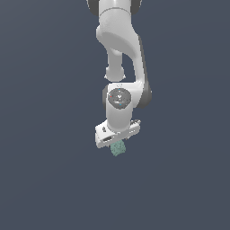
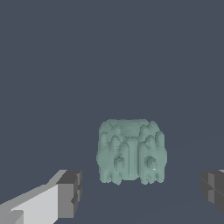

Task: Pick up the object and move it to a goal position.

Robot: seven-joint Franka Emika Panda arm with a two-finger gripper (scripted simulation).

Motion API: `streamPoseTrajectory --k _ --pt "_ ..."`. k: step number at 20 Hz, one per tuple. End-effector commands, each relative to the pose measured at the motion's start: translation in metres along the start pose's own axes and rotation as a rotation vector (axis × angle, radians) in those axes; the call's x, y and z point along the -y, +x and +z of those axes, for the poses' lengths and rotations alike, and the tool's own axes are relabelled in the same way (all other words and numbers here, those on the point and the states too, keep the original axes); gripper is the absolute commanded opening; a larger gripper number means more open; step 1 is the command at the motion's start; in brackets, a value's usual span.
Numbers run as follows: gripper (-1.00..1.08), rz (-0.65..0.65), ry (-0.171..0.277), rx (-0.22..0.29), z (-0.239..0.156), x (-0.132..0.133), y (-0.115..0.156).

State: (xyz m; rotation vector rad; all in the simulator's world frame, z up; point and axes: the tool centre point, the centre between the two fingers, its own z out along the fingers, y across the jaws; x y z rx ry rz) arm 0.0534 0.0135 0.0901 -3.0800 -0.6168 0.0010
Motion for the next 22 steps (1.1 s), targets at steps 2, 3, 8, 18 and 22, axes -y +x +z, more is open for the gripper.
streamPoseTrajectory --k 2,3,8,18,22 --pt "1.00 0.000 0.000 0.000 0.000 0.000 0.000" --pt "1.00 0.000 0.000 0.000 0.002 0.000 0.000" --pt "1.00 -0.002 0.000 0.000 0.018 0.000 0.000" --pt "1.00 -0.005 -0.001 0.000 0.051 0.000 0.000" --pt "-1.00 -0.005 -0.001 0.000 0.051 0.000 0.001"
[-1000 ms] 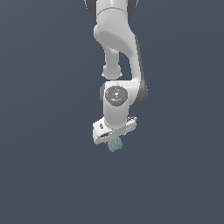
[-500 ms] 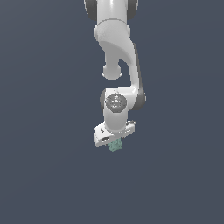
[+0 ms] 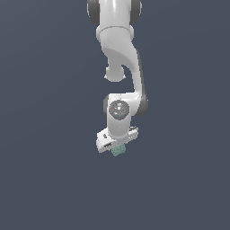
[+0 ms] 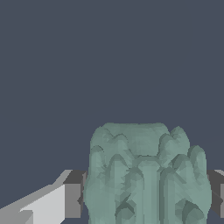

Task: Pick up the object and move it to a goal position.

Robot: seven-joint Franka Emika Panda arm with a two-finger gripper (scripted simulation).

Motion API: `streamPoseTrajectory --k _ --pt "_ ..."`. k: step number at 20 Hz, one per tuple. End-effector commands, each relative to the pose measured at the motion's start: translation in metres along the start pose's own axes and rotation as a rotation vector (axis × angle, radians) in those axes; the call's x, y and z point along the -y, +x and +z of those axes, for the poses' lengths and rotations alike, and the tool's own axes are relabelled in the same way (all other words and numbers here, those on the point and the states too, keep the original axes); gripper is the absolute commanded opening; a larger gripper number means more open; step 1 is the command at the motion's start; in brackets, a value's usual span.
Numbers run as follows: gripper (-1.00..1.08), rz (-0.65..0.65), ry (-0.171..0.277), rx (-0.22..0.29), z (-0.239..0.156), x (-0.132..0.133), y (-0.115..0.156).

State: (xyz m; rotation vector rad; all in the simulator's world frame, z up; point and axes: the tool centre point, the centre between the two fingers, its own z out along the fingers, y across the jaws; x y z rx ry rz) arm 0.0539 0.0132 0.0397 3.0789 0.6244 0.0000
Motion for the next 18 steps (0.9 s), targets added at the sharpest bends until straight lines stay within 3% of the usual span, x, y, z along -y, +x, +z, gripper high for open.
streamPoseTrajectory --k 1,11,18 --pt "-1.00 0.000 0.000 0.000 0.000 0.000 0.000" --pt "-1.00 0.000 0.000 0.000 -0.002 -0.002 -0.001" --pt "-1.00 0.000 0.000 0.000 -0.030 -0.021 -0.012"
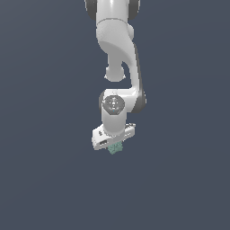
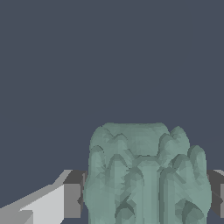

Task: Pick up the object and move it to a goal position.

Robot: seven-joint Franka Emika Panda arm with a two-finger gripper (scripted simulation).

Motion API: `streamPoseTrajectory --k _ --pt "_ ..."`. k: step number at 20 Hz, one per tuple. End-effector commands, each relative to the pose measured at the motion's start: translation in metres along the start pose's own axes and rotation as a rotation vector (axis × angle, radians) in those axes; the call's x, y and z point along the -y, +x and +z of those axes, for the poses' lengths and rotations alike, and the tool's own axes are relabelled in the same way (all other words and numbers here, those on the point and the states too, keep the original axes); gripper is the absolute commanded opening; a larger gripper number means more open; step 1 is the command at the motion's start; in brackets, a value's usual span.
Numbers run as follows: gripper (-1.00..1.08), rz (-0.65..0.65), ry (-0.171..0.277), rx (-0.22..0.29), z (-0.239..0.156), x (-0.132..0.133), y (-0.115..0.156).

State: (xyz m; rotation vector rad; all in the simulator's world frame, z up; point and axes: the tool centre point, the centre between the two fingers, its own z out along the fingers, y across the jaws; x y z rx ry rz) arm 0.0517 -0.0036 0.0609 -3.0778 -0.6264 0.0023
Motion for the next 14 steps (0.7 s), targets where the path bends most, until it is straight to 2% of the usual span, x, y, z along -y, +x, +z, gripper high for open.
streamPoseTrajectory --k 1,14 --pt "-1.00 0.001 -0.001 -0.001 -0.015 -0.011 -0.006" --pt "-1.00 0.001 0.000 -0.002 -0.130 -0.092 -0.048"
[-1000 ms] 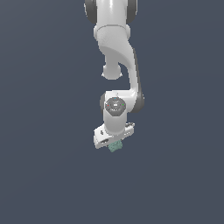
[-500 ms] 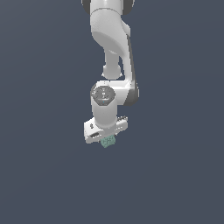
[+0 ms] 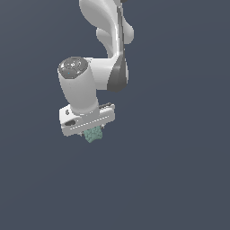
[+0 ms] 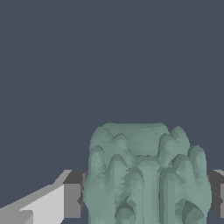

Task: Pick up the object and move it to a goal position.

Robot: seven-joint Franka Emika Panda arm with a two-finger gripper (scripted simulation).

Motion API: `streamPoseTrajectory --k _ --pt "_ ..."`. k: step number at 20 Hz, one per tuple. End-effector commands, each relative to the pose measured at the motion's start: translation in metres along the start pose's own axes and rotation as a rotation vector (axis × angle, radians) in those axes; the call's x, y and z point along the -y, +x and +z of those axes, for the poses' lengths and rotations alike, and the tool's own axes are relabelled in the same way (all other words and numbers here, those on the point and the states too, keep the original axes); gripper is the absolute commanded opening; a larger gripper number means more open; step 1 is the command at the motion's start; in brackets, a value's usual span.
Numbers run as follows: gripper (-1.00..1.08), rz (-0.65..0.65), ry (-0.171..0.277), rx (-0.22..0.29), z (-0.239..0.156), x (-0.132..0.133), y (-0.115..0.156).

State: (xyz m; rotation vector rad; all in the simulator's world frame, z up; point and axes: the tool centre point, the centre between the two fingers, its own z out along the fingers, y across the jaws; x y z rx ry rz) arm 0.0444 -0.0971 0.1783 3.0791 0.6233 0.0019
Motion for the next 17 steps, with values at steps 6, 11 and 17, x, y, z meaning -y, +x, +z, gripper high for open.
streamPoseTrajectory --k 6,11,17 --pt "-1.00 -0.001 0.001 0.001 -0.048 -0.034 -0.016" --pt "-1.00 -0.001 0.001 0.001 -0.060 -0.044 -0.019" --pt "-1.00 -0.001 0.000 0.001 -0.058 -0.043 -0.018"
